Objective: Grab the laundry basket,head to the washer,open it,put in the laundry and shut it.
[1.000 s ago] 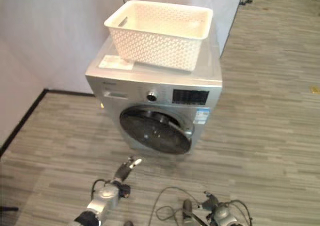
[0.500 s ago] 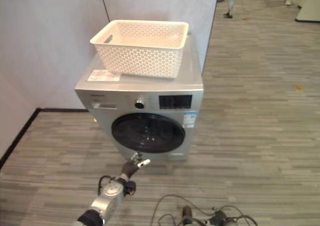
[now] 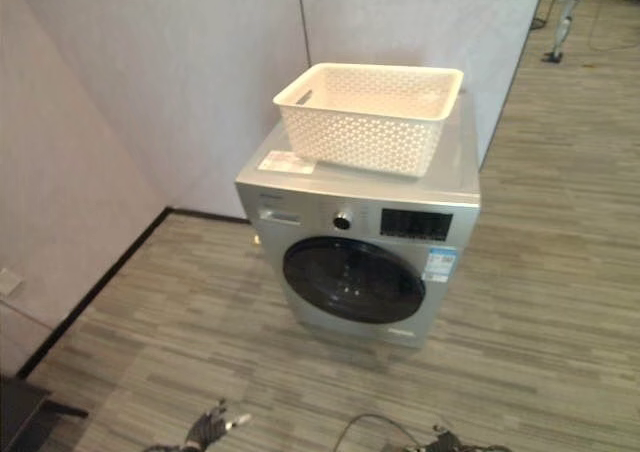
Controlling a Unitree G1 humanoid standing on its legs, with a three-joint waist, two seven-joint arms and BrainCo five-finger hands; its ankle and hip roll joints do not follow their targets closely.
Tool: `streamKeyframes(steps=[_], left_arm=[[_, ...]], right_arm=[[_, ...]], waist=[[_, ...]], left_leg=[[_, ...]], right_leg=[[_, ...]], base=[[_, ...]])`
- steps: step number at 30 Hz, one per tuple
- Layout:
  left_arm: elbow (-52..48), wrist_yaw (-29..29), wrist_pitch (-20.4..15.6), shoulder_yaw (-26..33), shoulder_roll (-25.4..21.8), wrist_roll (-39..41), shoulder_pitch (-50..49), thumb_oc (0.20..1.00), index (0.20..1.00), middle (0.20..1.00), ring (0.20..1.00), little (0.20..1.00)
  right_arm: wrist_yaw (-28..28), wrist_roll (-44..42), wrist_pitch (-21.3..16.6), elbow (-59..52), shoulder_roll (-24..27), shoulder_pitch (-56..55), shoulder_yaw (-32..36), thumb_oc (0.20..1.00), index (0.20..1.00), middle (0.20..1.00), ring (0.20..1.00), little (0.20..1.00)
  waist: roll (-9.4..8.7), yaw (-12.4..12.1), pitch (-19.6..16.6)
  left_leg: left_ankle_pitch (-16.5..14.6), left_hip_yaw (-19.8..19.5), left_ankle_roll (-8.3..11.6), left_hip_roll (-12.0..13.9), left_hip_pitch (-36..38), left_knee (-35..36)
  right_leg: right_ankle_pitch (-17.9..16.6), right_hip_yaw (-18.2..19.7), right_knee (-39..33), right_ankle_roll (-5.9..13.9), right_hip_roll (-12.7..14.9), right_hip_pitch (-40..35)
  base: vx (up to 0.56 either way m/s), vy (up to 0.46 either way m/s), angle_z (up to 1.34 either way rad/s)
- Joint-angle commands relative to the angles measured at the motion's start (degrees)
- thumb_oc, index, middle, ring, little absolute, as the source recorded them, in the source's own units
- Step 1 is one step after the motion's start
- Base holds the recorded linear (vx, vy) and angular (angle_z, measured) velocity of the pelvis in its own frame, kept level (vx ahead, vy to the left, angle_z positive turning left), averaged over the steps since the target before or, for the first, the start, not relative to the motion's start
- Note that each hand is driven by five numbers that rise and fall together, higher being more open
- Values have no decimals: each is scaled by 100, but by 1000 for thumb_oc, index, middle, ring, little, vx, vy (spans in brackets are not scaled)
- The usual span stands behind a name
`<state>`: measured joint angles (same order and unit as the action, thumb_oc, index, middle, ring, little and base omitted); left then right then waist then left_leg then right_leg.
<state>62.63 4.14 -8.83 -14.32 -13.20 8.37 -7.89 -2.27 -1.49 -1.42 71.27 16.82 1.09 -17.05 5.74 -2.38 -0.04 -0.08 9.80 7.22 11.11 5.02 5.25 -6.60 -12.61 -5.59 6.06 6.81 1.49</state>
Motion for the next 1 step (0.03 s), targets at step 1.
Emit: streamKeyframes(steps=[1], left_arm=[[133,168,-188,249,-125,-33,443,1000,1000,1000,1000,1000]], right_arm=[[11,-133,-114,245,-122,208,4,1000,1000,1000,1000,1000]], waist=[[-284,-4,54]], left_leg=[[273,-459,-153,-107,-439,-25]], right_leg=[[874,-168,59,214,276,-523]], base=[[-16,12,15]])
